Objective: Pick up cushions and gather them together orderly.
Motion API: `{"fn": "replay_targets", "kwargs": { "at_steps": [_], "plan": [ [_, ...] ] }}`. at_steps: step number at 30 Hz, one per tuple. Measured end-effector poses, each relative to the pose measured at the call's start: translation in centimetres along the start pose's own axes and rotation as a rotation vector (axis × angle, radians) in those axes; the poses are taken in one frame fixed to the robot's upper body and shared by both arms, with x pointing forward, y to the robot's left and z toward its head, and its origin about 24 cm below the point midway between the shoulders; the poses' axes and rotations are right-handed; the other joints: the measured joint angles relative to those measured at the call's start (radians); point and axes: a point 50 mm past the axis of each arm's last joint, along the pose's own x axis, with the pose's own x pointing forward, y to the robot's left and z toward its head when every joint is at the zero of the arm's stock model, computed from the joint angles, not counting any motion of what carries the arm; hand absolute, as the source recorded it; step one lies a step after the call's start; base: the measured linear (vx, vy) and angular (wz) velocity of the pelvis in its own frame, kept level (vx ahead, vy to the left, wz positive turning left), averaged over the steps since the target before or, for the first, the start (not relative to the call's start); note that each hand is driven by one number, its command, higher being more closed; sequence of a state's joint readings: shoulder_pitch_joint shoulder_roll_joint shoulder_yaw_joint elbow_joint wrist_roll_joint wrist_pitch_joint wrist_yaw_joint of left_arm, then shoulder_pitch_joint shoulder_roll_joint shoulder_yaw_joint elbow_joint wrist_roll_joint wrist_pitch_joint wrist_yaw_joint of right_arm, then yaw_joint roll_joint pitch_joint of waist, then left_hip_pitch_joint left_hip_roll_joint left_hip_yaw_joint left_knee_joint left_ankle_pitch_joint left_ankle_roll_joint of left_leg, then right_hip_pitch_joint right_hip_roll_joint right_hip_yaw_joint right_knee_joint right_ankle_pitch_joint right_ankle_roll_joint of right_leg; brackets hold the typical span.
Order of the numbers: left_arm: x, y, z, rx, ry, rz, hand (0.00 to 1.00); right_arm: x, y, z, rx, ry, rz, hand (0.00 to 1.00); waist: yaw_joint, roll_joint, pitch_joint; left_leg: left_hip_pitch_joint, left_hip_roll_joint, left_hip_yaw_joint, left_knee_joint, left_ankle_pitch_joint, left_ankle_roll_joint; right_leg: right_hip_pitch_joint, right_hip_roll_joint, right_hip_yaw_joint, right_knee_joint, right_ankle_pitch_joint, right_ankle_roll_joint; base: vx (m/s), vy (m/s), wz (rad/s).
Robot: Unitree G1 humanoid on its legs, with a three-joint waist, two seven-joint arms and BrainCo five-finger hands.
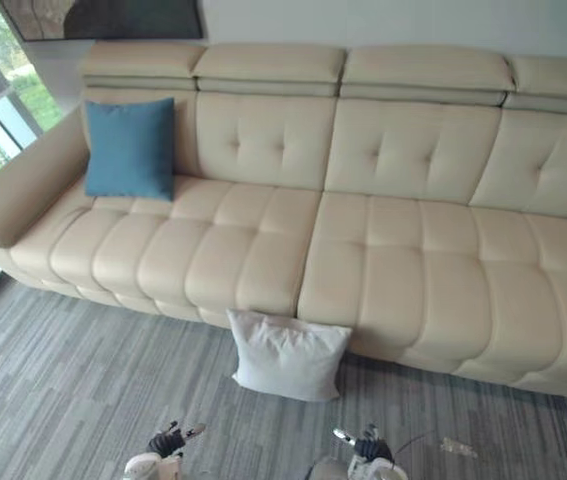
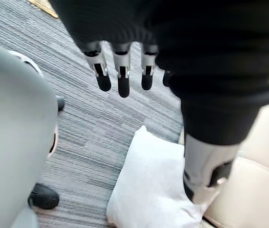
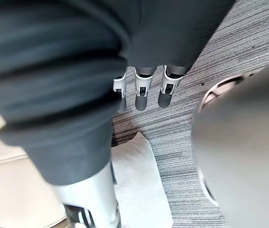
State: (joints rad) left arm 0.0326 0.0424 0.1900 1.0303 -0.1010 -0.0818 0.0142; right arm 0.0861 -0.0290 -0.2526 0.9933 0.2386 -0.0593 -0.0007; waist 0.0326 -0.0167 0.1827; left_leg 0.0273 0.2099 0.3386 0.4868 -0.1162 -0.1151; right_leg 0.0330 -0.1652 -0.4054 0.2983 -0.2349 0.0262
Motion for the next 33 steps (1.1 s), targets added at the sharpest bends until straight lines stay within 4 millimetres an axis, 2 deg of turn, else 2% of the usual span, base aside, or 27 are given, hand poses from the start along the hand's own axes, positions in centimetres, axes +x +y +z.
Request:
{"fn": "replay_targets", "kwargs": {
  "at_steps": [1, 2, 3, 4, 5, 6, 8, 9, 10, 11, 12, 14, 18, 21, 23, 25, 27, 28, 30, 31, 32, 33],
  "plan": [
    [-0.1, 0.0, 0.2, -0.020, -0.014, 0.005, 0.00, 0.0, -0.1, 0.1, -0.005, -0.001, -0.002, 0.00, 0.002, 0.011, 0.003, -0.061, 0.040, -0.026, 0.148, 0.009, 0.007, 0.022, 0.021, -0.001, -0.010, -0.002, -0.004, 0.02, -0.151, -0.05],
    [-0.3, 0.1, -0.1, -0.048, -0.021, 0.013, 0.00, 0.0, -0.2, 0.2, -0.022, -0.004, 0.000, 0.00, 0.008, 0.022, 0.008, -0.123, 0.080, -0.067, 0.299, 0.016, 0.022, 0.054, 0.045, 0.008, -0.011, -0.018, -0.029, 0.05, -0.074, -0.16],
    [-0.3, 0.1, -0.1, -0.051, -0.024, 0.013, 0.00, 0.0, -0.2, 0.2, -0.023, -0.002, 0.001, 0.00, 0.009, 0.021, 0.007, -0.135, 0.081, -0.083, 0.330, 0.009, 0.019, 0.062, 0.046, 0.009, -0.008, -0.022, -0.035, 0.10, 0.011, -0.41],
    [-0.3, 0.1, 0.3, -0.055, -0.044, 0.011, 0.00, 0.0, 0.0, 0.1, -0.021, 0.000, 0.005, 0.00, 0.017, 0.015, 0.006, -0.153, 0.067, -0.097, 0.332, -0.037, 0.009, 0.076, 0.044, 0.039, -0.009, -0.024, -0.037, 0.09, 0.026, -0.41],
    [-0.3, 0.1, 0.3, -0.056, -0.045, 0.011, 0.00, 0.0, 0.0, 0.2, -0.021, -0.002, 0.005, 0.00, 0.020, 0.016, 0.006, -0.160, 0.058, -0.099, 0.313, -0.053, 0.006, 0.075, 0.043, 0.047, -0.010, -0.024, -0.037, 0.18, 0.131, -0.68],
    [-0.3, 0.1, 0.4, -0.069, -0.049, 0.012, 0.00, 0.1, 0.0, 0.2, -0.018, -0.003, 0.005, 0.00, 0.024, 0.014, 0.011, -0.166, 0.015, -0.107, 0.174, -0.083, 0.011, 0.069, 0.034, 0.078, -0.009, -0.024, -0.029, 0.15, 0.144, -0.59],
    [-0.3, 0.0, 0.4, -0.077, -0.049, 0.010, 0.00, 0.0, -0.1, 0.2, -0.014, -0.004, 0.003, 0.00, 0.023, 0.017, 0.009, -0.156, -0.041, -0.151, -0.005, -0.065, 0.015, 0.059, 0.025, 0.099, 0.008, -0.030, -0.005, 0.16, 0.183, -0.54],
    [-0.4, 0.0, -0.1, -0.083, -0.038, 0.015, 0.00, 0.0, -0.2, 0.4, -0.016, -0.011, -0.003, 0.00, 0.031, 0.025, 0.003, -0.132, -0.081, -0.189, -0.123, -0.027, 0.027, 0.031, 0.024, 0.137, 0.046, -0.045, 0.029, 0.14, 0.169, -0.36],
    [-0.3, 0.3, 0.1, -0.076, -0.041, 0.022, 0.00, 0.0, -0.1, 0.4, -0.009, -0.012, 0.000, 0.00, 0.028, 0.014, 0.004, -0.121, -0.094, -0.187, -0.135, -0.025, 0.031, 0.031, 0.015, 0.156, 0.051, -0.045, 0.033, 0.18, 0.176, -0.35],
    [-0.4, 0.7, 0.1, -0.068, -0.041, 0.030, 0.00, -0.1, 0.3, 0.0, 0.001, -0.005, 0.009, 0.00, 0.023, -0.009, -0.003, -0.108, -0.108, -0.162, -0.151, -0.029, 0.039, 0.032, 0.001, 0.184, 0.037, -0.041, 0.041, 0.21, 0.138, -0.26],
    [-0.3, 1.0, 0.1, -0.064, -0.042, 0.034, 0.00, -0.2, 0.5, -0.3, 0.004, 0.003, 0.014, 0.00, 0.026, -0.023, -0.009, -0.101, -0.118, -0.138, -0.153, -0.038, 0.054, 0.038, -0.010, 0.199, 0.010, -0.033, 0.054, 0.24, 0.158, -0.34],
    [-0.3, 1.1, 0.1, -0.059, -0.036, 0.037, 0.00, -0.2, 0.9, -0.2, 0.005, -0.007, 0.023, 0.00, 0.026, -0.029, -0.013, -0.095, -0.130, -0.125, -0.164, -0.042, 0.061, 0.042, -0.022, 0.203, -0.011, -0.024, 0.065, 0.16, 0.110, -0.26],
    [-0.2, 0.9, -0.2, -0.042, -0.015, 0.028, 0.00, -0.2, 0.9, -0.2, 0.029, -0.010, 0.019, 0.00, 0.027, -0.024, -0.015, -0.024, -0.135, -0.079, -0.231, -0.043, 0.062, 0.076, -0.025, 0.227, -0.050, -0.010, 0.074, 0.09, 0.026, -0.28],
    [-0.3, 0.8, -0.7, -0.020, 0.003, 0.024, 0.00, -0.2, 0.7, -0.3, 0.039, -0.010, 0.005, 0.00, 0.024, -0.013, -0.035, -0.009, -0.133, -0.070, -0.262, -0.034, 0.054, 0.074, -0.019, 0.229, -0.061, -0.008, 0.075, 0.05, -0.031, -0.15],
    [-0.3, 0.6, -0.7, -0.010, 0.001, 0.018, 0.00, -0.1, 0.5, 0.1, 0.037, -0.024, -0.002, 0.00, 0.026, -0.015, -0.029, -0.011, -0.131, -0.072, -0.269, -0.030, 0.051, 0.067, -0.014, 0.228, -0.056, -0.008, 0.075, 0.01, -0.018, -0.01],
    [0.0, 0.3, 0.4, -0.003, -0.028, 0.024, 0.00, 0.2, 0.5, 1.3, 0.045, -0.059, -0.018, 0.00, 0.026, 0.000, -0.010, -0.066, -0.122, -0.079, -0.239, -0.030, 0.051, 0.002, -0.009, 0.227, -0.001, -0.008, 0.075, -0.06, -0.014, 0.03],
    [0.6, -1.0, 2.9, -0.029, -0.099, 0.019, 0.00, 0.7, 0.9, 4.2, 0.062, -0.140, -0.024, 0.00, 0.026, 0.012, 0.038, -0.183, -0.105, -0.094, -0.162, -0.032, 0.054, -0.130, -0.011, 0.227, 0.116, -0.009, 0.073, -0.15, -0.009, 0.05],
    [0.8, -1.7, 4.6, -0.027, -0.148, 0.011, 0.00, 1.0, 1.4, 6.1, 0.082, -0.193, -0.021, 0.00, 0.026, 0.020, 0.070, -0.245, -0.097, -0.100, -0.118, -0.037, 0.061, -0.200, -0.013, 0.228, 0.179, -0.013, 0.067, -0.24, -0.002, 0.07],
    [1.2, -2.5, 8.7, -0.030, -0.258, -0.003, 0.00, 1.1, 2.4, 10.3, 0.095, -0.317, 0.003, 0.00, 0.025, -0.005, 0.148, -0.355, -0.093, -0.103, -0.028, -0.052, 0.074, -0.315, -0.032, 0.232, 0.287, -0.050, 0.051, -0.23, -0.008, 0.08],
    [1.2, -2.9, 10.4, -0.040, -0.303, -0.008, 0.00, 1.0, 2.6, 11.9, 0.097, -0.368, 0.011, 0.00, 0.024, -0.013, 0.167, -0.412, -0.088, -0.106, 0.026, -0.063, 0.077, -0.365, -0.037, 0.239, 0.329, -0.072, 0.045, -0.35, -0.019, 0.06],
    [1.0, -3.4, 13.1, -0.046, -0.379, -0.013, 0.00, 0.7, 2.8, 14.5, 0.103, -0.444, 0.019, 0.00, 0.025, -0.014, 0.189, -0.508, -0.076, -0.116, 0.110, -0.088, 0.080, -0.447, -0.038, 0.250, 0.388, -0.106, 0.041, -0.35, -0.010, 0.01],
    [0.9, -3.6, 14.5, -0.049, -0.423, -0.019, 0.00, 0.5, 3.0, 16.1, 0.106, -0.490, 0.025, 0.00, 0.025, -0.011, 0.206, -0.556, -0.071, -0.123, 0.155, -0.099, 0.083, -0.491, -0.041, 0.254, 0.428, -0.120, 0.037, -0.29, 0.005, 0.01]
  ]
}}
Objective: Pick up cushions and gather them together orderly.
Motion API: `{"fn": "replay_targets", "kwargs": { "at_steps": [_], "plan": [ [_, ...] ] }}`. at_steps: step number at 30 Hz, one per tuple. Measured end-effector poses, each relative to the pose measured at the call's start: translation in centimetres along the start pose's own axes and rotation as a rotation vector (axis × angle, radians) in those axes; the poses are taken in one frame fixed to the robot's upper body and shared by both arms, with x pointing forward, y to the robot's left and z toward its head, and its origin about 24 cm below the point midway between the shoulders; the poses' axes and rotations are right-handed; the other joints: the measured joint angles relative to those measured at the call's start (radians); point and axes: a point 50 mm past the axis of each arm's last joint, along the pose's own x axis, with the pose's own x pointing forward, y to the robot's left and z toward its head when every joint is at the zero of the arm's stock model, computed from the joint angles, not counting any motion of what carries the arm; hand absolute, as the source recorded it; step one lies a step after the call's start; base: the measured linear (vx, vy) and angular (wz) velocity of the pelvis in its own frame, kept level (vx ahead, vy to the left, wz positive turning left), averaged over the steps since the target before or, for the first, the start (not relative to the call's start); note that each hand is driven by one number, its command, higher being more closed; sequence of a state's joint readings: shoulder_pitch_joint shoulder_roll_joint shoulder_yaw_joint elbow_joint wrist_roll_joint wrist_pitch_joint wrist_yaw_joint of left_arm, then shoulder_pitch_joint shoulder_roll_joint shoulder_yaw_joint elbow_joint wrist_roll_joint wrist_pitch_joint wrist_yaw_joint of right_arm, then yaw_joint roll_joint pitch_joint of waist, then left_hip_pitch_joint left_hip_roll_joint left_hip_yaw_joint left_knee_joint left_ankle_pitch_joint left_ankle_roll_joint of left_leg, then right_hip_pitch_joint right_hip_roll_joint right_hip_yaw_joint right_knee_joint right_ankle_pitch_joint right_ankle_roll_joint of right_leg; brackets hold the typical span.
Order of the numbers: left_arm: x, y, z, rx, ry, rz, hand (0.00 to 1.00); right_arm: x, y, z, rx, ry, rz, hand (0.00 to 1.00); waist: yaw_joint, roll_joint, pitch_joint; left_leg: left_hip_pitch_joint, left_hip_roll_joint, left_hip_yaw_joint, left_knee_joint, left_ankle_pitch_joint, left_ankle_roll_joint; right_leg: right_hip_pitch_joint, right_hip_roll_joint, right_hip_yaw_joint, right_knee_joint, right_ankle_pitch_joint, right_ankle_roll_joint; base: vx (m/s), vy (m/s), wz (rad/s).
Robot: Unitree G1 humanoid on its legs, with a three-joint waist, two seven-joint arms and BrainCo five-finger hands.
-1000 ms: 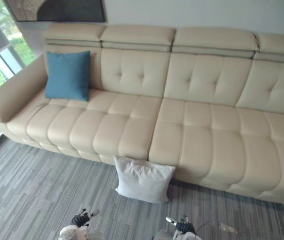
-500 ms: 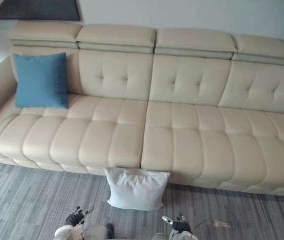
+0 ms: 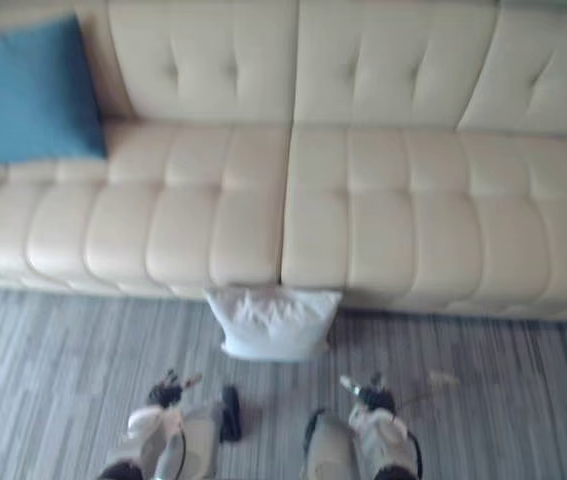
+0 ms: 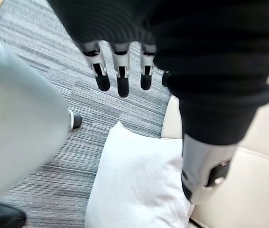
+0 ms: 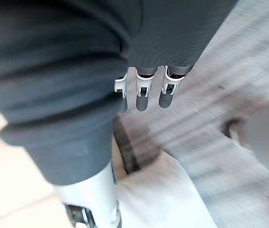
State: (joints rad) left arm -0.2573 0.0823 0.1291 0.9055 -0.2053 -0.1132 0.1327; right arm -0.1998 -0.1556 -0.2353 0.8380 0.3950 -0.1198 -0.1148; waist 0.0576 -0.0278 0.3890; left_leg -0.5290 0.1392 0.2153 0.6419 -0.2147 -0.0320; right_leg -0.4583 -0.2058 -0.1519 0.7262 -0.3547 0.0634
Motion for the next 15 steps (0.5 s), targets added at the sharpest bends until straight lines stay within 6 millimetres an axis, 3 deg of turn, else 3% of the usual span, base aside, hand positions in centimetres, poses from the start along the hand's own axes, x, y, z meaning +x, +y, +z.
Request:
{"fn": "replay_targets", "kwargs": {
  "at_steps": [1, 3, 7, 9, 10, 12, 15],
  "plan": [
    [0.3, -0.1, 1.1, -0.005, -0.033, -0.004, 0.00, 0.4, 0.3, 1.0, -0.001, -0.032, 0.005, 0.00, -0.005, 0.003, 0.008, -0.037, 0.005, -0.005, 0.030, -0.003, 0.003, -0.035, -0.002, 0.001, 0.029, -0.004, -0.001, -0.22, 0.013, 0.04],
    [1.4, -0.4, 6.0, -0.021, -0.175, -0.007, 0.00, 1.3, 1.6, 4.4, 0.013, -0.129, 0.027, 0.00, -0.008, 0.003, 0.026, -0.174, 0.018, -0.015, 0.103, -0.009, 0.006, -0.176, -0.002, 0.013, 0.111, -0.014, -0.006, -0.26, 0.005, 0.01],
    [2.1, -0.4, 13.1, -0.017, -0.367, 0.013, 0.00, 2.1, 4.2, 9.9, 0.042, -0.284, 0.074, 0.00, -0.009, 0.003, 0.067, -0.346, 0.030, -0.021, 0.170, 0.000, 0.020, -0.357, -0.006, 0.033, 0.201, -0.011, -0.015, -0.18, -0.022, 0.02],
    [1.8, -1.0, 17.7, -0.028, -0.494, 0.016, 0.00, 2.0, 6.3, 14.1, 0.074, -0.402, 0.116, 0.00, -0.008, 0.002, 0.095, -0.458, 0.036, -0.025, 0.211, 0.014, 0.037, -0.472, -0.008, 0.040, 0.252, -0.007, -0.022, -0.13, -0.025, 0.04],
    [1.7, -1.2, 18.9, -0.031, -0.523, 0.018, 0.00, 1.9, 6.9, 15.2, 0.082, -0.430, 0.129, 0.00, -0.008, 0.002, 0.107, -0.484, 0.037, -0.026, 0.222, 0.016, 0.040, -0.499, -0.008, 0.042, 0.265, -0.007, -0.023, -0.12, -0.028, 0.03],
    [1.0, -2.4, 22.4, -0.050, -0.610, 0.006, 0.00, 1.3, 9.1, 19.4, 0.108, -0.535, 0.182, 0.00, -0.008, 0.002, 0.148, -0.561, 0.039, -0.032, 0.262, 0.022, 0.037, -0.576, -0.014, 0.045, 0.313, -0.008, -0.027, -0.08, -0.030, 0.07],
    [0.0, -4.0, 26.0, -0.070, -0.699, -0.020, 0.00, 0.0, 11.6, 24.0, 0.127, -0.649, 0.243, 0.00, -0.010, 0.003, 0.160, -0.664, 0.042, -0.037, 0.303, 0.030, 0.044, -0.681, -0.020, 0.047, 0.365, -0.011, -0.030, -0.04, -0.043, 0.08]
  ]
}}
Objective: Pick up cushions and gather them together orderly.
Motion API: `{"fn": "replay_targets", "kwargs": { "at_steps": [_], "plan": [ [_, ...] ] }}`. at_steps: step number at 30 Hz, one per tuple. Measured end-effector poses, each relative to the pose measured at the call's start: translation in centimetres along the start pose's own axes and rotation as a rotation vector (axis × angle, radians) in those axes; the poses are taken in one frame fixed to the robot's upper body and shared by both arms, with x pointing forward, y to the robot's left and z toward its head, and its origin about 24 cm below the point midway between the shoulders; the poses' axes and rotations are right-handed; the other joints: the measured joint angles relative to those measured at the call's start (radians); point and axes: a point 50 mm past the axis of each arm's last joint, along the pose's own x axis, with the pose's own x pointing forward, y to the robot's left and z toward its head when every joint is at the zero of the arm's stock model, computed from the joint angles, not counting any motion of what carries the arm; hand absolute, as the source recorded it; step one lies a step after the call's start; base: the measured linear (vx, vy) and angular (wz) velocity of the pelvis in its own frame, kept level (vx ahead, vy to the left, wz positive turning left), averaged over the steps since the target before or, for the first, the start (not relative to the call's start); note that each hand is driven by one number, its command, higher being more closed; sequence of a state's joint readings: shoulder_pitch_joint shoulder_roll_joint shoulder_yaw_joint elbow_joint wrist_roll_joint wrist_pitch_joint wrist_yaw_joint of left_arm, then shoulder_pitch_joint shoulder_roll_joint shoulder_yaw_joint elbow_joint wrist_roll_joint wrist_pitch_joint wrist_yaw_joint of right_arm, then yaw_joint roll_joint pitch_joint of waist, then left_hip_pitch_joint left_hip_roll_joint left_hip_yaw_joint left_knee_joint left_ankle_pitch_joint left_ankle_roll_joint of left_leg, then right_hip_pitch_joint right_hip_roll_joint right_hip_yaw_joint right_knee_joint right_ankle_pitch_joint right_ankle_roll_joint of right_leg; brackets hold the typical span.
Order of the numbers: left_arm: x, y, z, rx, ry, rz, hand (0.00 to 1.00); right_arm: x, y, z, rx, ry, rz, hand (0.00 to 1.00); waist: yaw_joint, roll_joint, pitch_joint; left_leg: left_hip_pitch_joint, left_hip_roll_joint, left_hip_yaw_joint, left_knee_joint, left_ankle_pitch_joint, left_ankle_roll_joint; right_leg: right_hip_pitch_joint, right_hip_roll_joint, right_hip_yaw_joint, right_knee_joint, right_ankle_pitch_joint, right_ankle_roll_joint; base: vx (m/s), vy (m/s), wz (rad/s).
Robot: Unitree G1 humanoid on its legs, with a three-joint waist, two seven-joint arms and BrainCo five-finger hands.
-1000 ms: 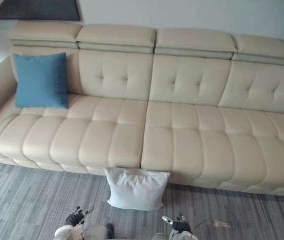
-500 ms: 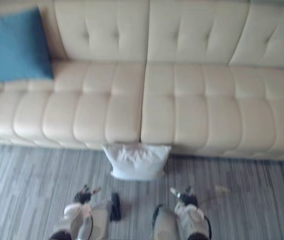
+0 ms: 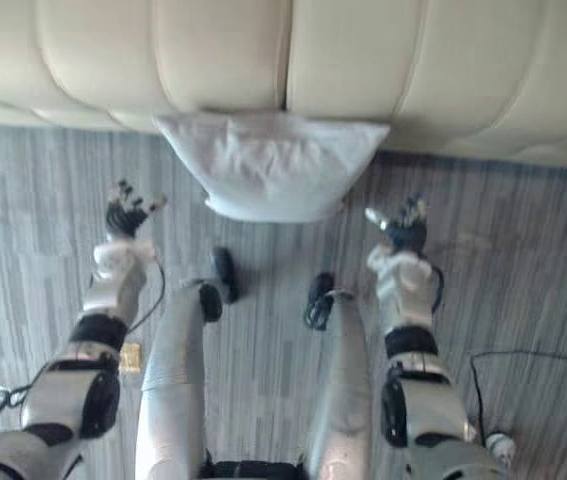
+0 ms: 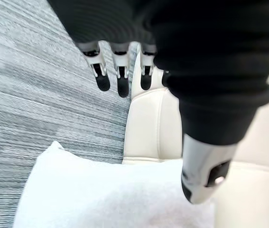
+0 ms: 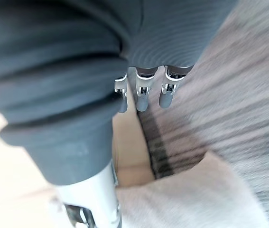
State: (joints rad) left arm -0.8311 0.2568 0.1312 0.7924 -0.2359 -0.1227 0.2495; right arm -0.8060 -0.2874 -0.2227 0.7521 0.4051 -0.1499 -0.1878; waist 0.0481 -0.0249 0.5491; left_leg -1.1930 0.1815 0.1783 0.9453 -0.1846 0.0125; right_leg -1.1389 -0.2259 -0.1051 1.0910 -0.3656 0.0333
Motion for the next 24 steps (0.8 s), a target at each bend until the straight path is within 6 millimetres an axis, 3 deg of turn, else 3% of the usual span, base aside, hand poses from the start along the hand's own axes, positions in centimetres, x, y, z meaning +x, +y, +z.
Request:
{"fn": "replay_targets", "kwargs": {
  "at_steps": [5, 9, 10, 11, 14, 24],
  "plan": [
    [1.4, -3.1, 5.0, -0.008, -0.135, -0.044, 0.00, 1.7, 5.1, 5.4, 0.043, -0.145, 0.113, 0.00, -0.006, 0.002, 0.013, -0.104, -0.005, -0.008, 0.019, 0.018, 0.004, -0.107, -0.007, 0.003, 0.040, -0.001, 0.001, -0.05, -0.031, 0.09],
    [1.6, -5.5, 8.0, -0.023, -0.210, -0.088, 0.00, 2.0, 8.1, 7.8, 0.084, -0.193, 0.158, 0.00, -0.008, 0.001, 0.016, -0.146, -0.010, -0.019, 0.021, 0.029, -0.002, -0.148, -0.010, 0.002, 0.053, -0.001, 0.000, -0.06, -0.024, 0.08],
    [1.6, -6.3, 8.9, -0.035, -0.232, -0.101, 0.00, 2.1, 8.6, 8.1, 0.114, -0.193, 0.157, 1.00, -0.013, 0.001, 0.016, -0.158, -0.016, -0.027, 0.018, 0.033, -0.007, -0.158, -0.010, 0.000, 0.053, 0.000, -0.002, -0.05, -0.004, 0.05],
    [1.6, -6.7, 9.3, -0.041, -0.243, -0.103, 1.00, 2.1, 8.9, 8.3, 0.123, -0.194, 0.155, 1.00, -0.015, 0.001, 0.016, -0.164, -0.016, -0.028, 0.018, 0.035, -0.007, -0.163, -0.010, -0.001, 0.053, 0.000, -0.003, -0.05, 0.002, 0.05],
    [1.4, -8.0, 10.9, -0.058, -0.279, -0.106, 1.00, 2.2, 10.0, 9.1, 0.151, -0.201, 0.148, 1.00, -0.027, 0.001, 0.017, -0.188, -0.017, -0.028, 0.019, 0.041, -0.007, -0.188, -0.010, 0.001, 0.056, 0.003, -0.006, -0.04, 0.009, 0.01],
    [1.3, -7.9, 12.5, -0.067, -0.335, -0.056, 1.00, 2.4, 9.7, 8.5, 0.235, -0.151, 0.102, 1.00, -0.037, 0.001, 0.024, -0.195, -0.016, -0.029, 0.018, 0.045, -0.009, -0.193, -0.004, 0.005, 0.055, 0.003, -0.007, -0.02, 0.008, 0.00]
  ]
}}
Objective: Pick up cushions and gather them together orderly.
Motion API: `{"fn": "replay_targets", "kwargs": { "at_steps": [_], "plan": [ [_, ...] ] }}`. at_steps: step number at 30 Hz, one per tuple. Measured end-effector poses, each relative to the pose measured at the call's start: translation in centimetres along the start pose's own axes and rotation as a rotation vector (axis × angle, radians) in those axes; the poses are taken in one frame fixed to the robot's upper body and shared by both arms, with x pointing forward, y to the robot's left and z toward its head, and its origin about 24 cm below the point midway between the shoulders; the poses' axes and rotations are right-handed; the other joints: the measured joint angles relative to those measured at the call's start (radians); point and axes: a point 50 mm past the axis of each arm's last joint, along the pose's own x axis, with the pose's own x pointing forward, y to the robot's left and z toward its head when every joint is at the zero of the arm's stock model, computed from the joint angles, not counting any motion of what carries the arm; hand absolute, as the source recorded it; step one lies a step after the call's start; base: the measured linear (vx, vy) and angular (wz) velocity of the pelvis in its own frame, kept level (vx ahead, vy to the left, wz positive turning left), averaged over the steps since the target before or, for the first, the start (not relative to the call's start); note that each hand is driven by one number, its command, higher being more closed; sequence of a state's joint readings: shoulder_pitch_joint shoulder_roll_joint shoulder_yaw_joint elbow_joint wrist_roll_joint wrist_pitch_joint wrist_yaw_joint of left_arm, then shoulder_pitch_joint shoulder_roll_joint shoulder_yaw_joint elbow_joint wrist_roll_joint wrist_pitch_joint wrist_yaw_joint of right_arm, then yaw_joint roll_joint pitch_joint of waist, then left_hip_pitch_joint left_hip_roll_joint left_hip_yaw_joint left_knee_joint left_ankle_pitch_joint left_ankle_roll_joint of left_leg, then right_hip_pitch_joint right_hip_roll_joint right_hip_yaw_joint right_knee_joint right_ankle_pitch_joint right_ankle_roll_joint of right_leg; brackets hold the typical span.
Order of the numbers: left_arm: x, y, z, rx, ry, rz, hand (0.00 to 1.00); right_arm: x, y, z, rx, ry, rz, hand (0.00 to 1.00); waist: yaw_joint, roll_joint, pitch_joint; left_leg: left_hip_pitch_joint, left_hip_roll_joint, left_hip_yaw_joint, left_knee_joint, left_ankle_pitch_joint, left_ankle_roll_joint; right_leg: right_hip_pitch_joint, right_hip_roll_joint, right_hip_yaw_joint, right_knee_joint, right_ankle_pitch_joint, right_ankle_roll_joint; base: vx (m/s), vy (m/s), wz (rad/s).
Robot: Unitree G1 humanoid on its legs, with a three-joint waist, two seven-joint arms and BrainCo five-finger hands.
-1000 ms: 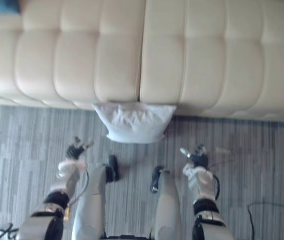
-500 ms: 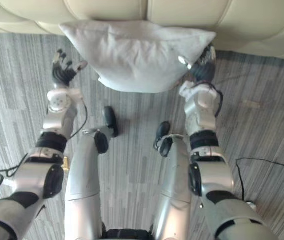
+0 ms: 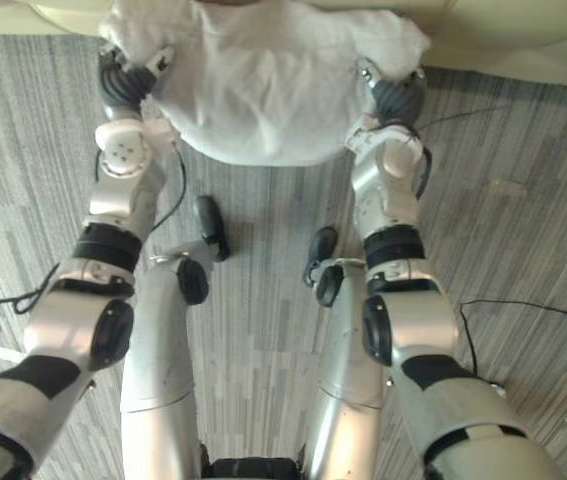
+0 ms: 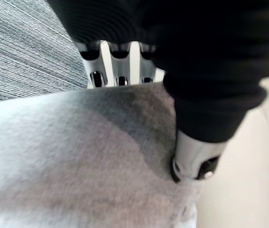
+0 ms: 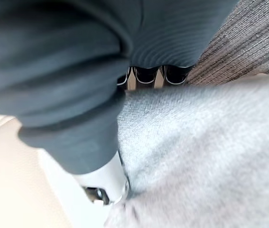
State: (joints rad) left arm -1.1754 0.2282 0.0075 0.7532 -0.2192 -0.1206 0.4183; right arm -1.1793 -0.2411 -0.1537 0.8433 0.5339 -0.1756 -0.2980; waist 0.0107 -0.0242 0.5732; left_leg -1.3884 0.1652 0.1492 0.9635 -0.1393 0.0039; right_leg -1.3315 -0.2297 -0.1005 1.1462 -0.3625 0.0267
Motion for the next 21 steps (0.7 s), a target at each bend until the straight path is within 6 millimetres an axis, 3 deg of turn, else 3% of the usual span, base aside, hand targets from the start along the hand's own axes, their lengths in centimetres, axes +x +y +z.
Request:
{"fn": "replay_targets", "kwargs": {
  "at_steps": [3, 6, 9, 13, 18, 21],
  "plan": [
    [-0.3, -0.8, 0.9, -0.007, -0.042, -0.017, 1.00, -0.3, -0.3, 0.0, 0.028, -0.016, -0.008, 1.00, 0.000, 0.000, 0.000, 0.018, -0.001, 0.006, -0.001, 0.002, 0.001, 0.009, 0.000, 0.005, 0.000, 0.001, 0.000, -0.02, 0.008, 0.00],
    [-1.5, -1.2, 1.3, -0.017, -0.099, -0.048, 1.00, -2.0, -1.0, -0.9, 0.034, -0.035, 0.005, 1.00, 0.000, 0.000, -0.001, 0.083, 0.001, 0.006, -0.021, 0.003, -0.002, 0.074, 0.001, -0.002, -0.019, 0.001, 0.000, 0.00, 0.000, 0.00],
    [-3.9, -0.8, -0.4, -0.027, -0.092, -0.061, 1.00, -4.8, -2.5, -2.5, 0.030, -0.040, 0.002, 1.00, -0.005, -0.001, -0.004, 0.217, -0.003, 0.007, -0.081, 0.009, -0.011, 0.209, 0.003, -0.014, -0.074, 0.002, -0.002, -0.02, -0.044, -0.03],
    [-8.4, -0.2, -2.9, -0.085, -0.058, -0.083, 1.00, -9.3, -4.3, -3.0, 0.013, -0.106, 0.007, 1.00, -0.001, -0.001, -0.014, 0.453, -0.021, 0.003, -0.224, 0.027, -0.032, 0.444, 0.005, -0.052, -0.200, 0.012, -0.016, 0.01, -0.073, 0.02],
    [-15.9, 1.0, -6.9, -0.146, 0.096, -0.073, 1.00, -16.3, -6.8, -3.5, -0.079, -0.122, 0.003, 1.00, 0.005, -0.005, -0.140, 0.694, -0.040, 0.008, -0.376, 0.048, -0.052, 0.691, 0.017, -0.084, -0.359, 0.026, -0.006, 0.14, -0.053, 0.03],
    [-19.2, 2.4, -8.1, -0.164, 0.174, -0.057, 1.00, -19.8, -7.5, -3.6, -0.118, -0.088, 0.039, 1.00, 0.009, -0.008, -0.189, 0.859, -0.040, 0.027, -0.461, 0.046, -0.054, 0.860, 0.031, -0.094, -0.459, 0.035, 0.008, 0.17, -0.028, -0.07]
  ]
}}
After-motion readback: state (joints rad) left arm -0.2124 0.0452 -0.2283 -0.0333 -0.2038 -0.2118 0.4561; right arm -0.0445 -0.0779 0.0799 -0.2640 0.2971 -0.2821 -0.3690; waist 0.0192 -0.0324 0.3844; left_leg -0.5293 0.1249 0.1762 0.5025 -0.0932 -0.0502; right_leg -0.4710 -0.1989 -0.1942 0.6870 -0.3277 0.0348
